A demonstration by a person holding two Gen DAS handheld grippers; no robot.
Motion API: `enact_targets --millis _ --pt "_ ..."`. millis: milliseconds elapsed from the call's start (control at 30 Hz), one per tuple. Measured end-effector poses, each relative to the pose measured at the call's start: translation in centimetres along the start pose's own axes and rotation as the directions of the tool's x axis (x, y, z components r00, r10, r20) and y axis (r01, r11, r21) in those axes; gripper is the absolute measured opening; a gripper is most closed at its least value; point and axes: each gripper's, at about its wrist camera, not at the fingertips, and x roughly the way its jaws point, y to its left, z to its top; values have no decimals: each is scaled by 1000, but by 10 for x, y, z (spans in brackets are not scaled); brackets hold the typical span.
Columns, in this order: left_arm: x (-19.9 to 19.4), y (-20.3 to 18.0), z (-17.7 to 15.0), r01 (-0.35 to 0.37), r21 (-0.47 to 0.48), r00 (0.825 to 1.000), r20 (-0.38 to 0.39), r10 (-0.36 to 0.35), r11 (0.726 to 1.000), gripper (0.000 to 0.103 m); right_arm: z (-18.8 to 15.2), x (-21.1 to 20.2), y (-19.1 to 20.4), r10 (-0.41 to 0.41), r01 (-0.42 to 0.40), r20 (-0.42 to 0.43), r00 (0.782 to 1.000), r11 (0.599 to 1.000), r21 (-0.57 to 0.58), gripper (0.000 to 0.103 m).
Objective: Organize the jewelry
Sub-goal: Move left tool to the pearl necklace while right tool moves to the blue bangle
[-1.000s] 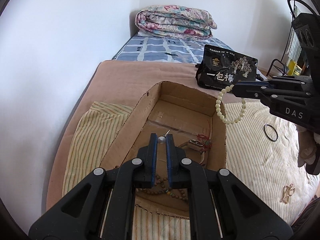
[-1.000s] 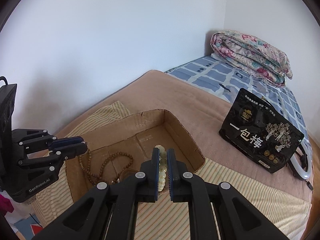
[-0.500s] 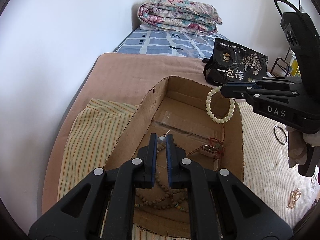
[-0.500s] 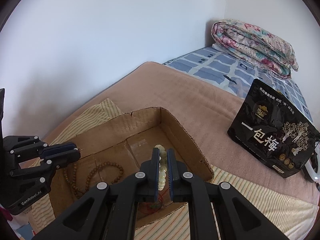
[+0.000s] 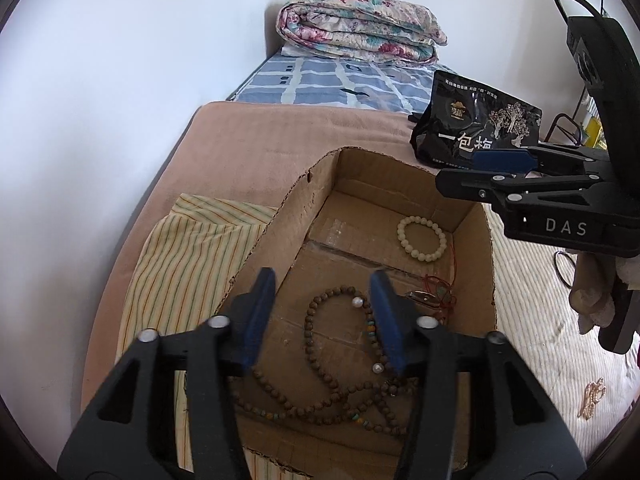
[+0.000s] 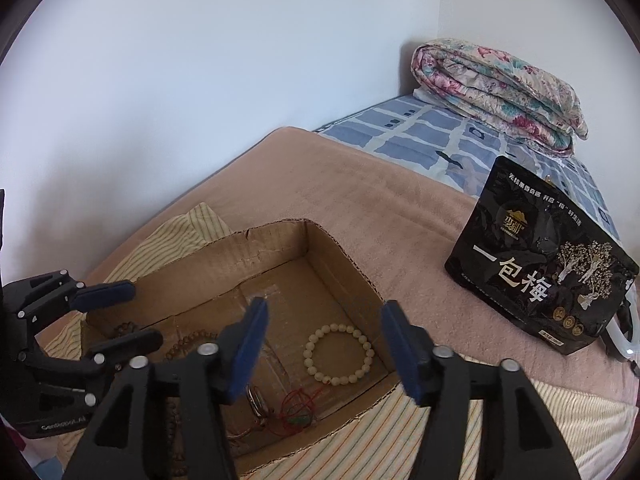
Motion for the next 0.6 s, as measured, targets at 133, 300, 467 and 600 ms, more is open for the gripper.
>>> enact_targets --millis 133,300,467,600 --pt "-3 1 -1 -10 -12 1000 1 10 1000 63 0 -7 -1 -7 7 11 1000 1000 16 80" --pt "-9 0 -2 -12 -18 1000 1 12 1000 63 1 -18 -4 -27 26 25 999 999 19 85" --pt "-19 -7 -2 -11 -7 1000 11 11 1000 63 -2 -32 -7 -34 33 34 999 999 24 88" --pt "-28 -15 -1 -10 3 1000 23 10 1000 63 -5 -47 -12 -48 47 44 998 999 24 88"
